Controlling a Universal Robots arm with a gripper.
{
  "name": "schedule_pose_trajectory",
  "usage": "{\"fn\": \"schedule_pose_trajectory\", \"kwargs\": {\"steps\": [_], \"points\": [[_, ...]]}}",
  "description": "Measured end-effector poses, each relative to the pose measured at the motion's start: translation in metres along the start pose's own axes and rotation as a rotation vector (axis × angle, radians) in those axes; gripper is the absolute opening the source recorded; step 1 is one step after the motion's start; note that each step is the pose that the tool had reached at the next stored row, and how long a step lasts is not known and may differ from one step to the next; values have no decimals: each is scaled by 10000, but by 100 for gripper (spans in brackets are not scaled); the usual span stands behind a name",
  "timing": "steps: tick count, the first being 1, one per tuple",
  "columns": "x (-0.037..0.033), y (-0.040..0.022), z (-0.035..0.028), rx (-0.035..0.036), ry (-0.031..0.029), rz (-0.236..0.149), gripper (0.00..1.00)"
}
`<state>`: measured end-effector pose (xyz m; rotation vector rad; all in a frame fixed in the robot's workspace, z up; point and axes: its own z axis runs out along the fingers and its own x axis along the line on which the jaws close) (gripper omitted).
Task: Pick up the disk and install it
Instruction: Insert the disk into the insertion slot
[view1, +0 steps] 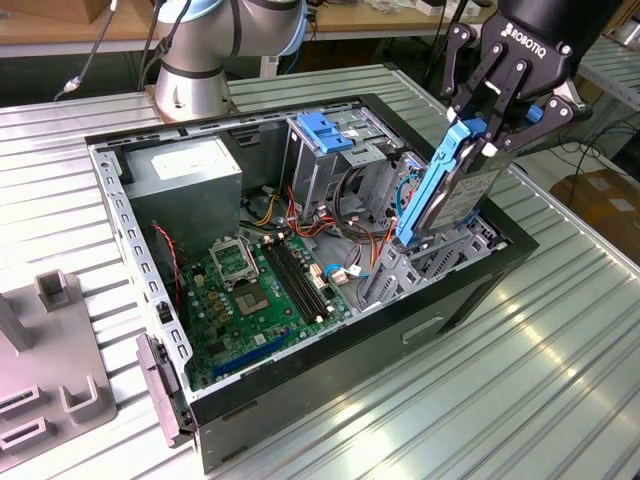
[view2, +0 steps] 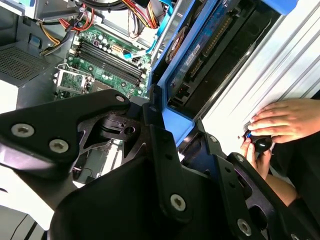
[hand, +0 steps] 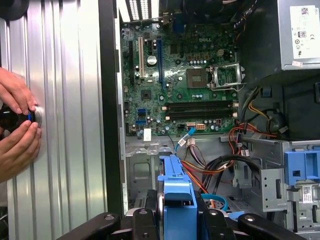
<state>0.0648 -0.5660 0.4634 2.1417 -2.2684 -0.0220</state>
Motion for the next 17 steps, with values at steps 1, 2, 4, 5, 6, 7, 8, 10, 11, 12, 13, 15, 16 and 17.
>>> {"fn": "schedule_pose_trajectory", "kwargs": {"steps": [1,2,4,5,6,7,8,10,11,12,13,15,16,17], "points": [[1,-1,6,-2,-1,0,37],[1,-1,10,-4,-1,-1,37],[1,-5,26,-13,0,0,37],[1,-6,30,-15,0,0,37],[1,-7,35,-18,1,0,37],[1,-8,40,-21,0,0,37],[1,-8,46,-24,0,0,37],[1,-10,55,-28,0,0,37],[1,-11,60,-31,1,0,37],[2,-13,68,-36,1,-1,37],[2,-15,73,-41,2,0,37],[2,-16,75,-41,1,0,37],[2,-16,75,-41,2,0,37],[2,-16,76,-41,1,-1,37]]}}
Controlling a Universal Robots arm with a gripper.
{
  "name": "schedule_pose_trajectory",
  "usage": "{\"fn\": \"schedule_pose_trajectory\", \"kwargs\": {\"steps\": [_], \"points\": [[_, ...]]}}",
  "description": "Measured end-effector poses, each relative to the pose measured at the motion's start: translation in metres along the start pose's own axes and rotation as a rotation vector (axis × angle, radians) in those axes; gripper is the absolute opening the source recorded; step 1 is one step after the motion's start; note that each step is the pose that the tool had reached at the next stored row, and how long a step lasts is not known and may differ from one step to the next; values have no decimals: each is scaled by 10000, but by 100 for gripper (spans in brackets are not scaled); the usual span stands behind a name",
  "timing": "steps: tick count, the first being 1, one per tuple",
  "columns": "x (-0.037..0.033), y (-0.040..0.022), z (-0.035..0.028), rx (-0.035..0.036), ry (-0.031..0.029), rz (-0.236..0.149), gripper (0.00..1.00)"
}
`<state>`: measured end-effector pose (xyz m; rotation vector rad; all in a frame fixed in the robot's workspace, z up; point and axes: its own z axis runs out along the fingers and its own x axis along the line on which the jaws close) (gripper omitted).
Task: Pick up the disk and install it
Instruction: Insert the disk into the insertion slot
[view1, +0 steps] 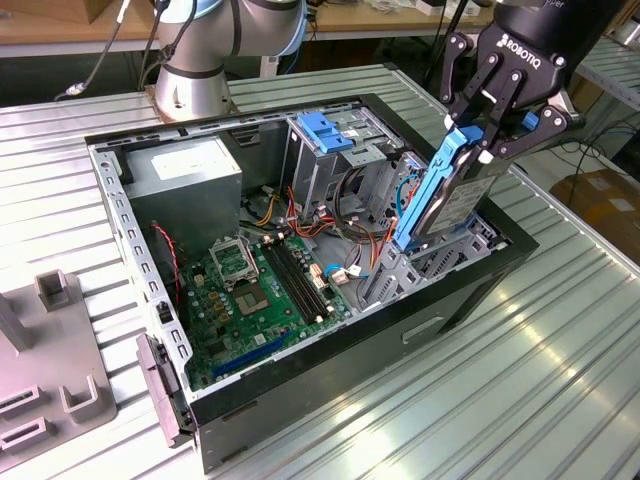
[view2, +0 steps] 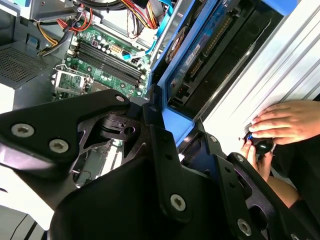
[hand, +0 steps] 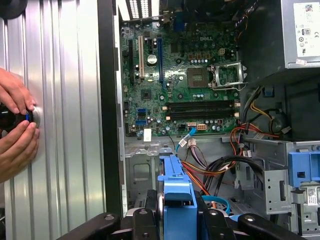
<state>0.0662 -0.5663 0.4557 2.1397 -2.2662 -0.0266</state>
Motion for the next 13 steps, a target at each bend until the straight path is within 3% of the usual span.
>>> {"fn": "schedule_pose_trajectory", "kwargs": {"steps": [13], "points": [[-27,-4,10,0,-1,-23,37]]}}
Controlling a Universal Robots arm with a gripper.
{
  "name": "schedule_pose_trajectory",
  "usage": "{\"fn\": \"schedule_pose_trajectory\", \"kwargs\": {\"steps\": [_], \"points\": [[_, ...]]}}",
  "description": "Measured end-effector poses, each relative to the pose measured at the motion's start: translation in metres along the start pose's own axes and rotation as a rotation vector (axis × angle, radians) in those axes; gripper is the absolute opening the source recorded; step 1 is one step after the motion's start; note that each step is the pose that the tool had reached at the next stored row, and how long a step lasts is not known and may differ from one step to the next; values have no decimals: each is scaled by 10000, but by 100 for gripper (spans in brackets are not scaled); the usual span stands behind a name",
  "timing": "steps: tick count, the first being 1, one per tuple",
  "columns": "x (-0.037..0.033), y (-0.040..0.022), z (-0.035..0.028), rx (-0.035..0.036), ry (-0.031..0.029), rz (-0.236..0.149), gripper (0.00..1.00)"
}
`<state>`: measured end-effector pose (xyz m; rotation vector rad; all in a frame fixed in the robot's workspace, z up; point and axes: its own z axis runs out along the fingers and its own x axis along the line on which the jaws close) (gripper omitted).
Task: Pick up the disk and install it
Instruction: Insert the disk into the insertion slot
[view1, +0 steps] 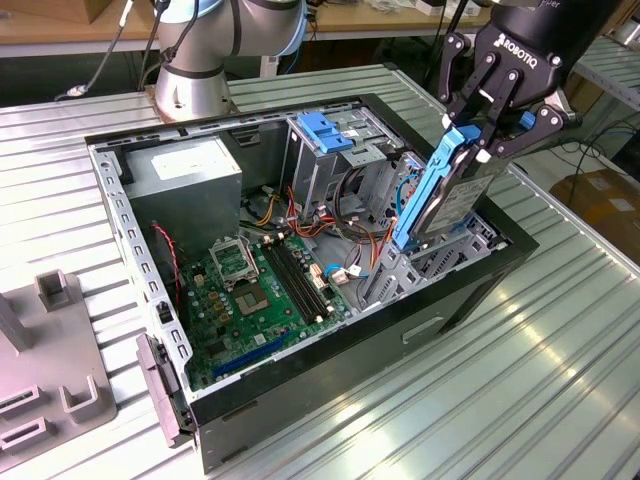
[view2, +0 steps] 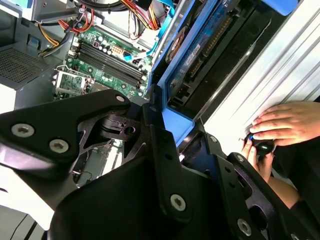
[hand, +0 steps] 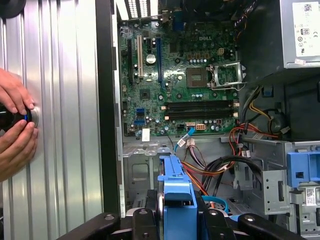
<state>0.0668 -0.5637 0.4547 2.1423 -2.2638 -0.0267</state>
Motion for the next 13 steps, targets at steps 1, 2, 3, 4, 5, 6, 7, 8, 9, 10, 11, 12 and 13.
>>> {"fn": "schedule_pose_trajectory", "kwargs": {"steps": [1,2,3,4,5,6,7,8,9,10,11,12,13], "points": [[0,-1,1,0,1,-1,37],[0,-1,3,0,0,-3,37],[-1,-2,7,0,0,-6,37],[-1,-4,10,0,1,-8,37],[-1,-7,23,0,0,-10,37],[-1,-10,34,-1,1,-11,37],[-1,-12,42,-3,3,-10,37],[-1,-13,48,-3,1,-10,37],[-1,-15,54,-4,1,-11,37],[-1,-16,59,-5,4,-11,37],[-2,-17,62,-6,6,-11,37],[-2,-19,71,-7,0,-11,37],[-1,-20,80,-9,-6,-11,37]]}}
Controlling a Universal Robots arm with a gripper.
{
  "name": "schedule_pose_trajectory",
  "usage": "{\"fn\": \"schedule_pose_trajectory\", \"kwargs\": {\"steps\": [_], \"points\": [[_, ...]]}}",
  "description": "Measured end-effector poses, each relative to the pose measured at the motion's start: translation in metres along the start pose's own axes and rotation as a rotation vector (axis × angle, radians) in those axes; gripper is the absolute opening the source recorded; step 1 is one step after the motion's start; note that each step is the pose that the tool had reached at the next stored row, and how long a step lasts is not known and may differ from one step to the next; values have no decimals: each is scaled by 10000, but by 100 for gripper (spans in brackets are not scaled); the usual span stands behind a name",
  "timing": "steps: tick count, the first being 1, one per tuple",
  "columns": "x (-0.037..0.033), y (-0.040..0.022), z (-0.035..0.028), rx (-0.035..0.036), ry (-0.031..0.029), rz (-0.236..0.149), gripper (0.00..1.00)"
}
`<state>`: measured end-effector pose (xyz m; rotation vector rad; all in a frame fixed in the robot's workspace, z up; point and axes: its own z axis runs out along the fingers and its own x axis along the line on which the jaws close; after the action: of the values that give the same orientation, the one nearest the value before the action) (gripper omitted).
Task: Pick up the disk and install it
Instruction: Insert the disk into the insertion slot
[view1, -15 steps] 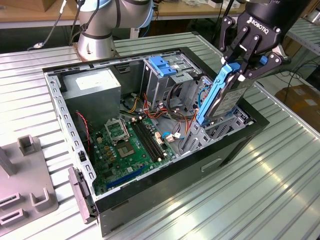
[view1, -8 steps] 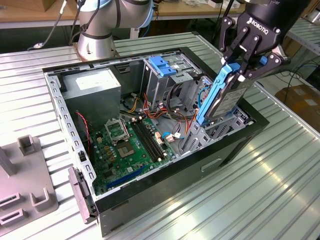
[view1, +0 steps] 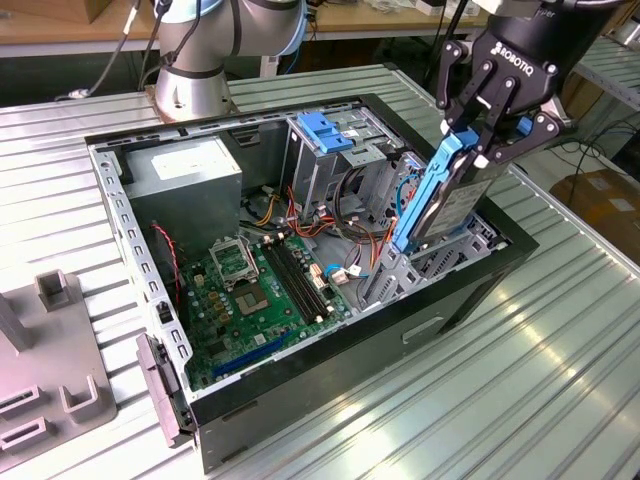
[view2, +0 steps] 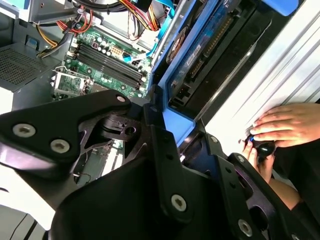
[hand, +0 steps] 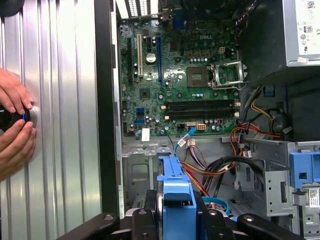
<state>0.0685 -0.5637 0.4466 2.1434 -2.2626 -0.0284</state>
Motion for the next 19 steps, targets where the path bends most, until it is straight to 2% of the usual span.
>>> {"fn": "schedule_pose_trajectory", "kwargs": {"steps": [12,19], "points": [[-1,-10,25,-9,8,0,37],[-1,-11,70,-10,7,0,37]]}}
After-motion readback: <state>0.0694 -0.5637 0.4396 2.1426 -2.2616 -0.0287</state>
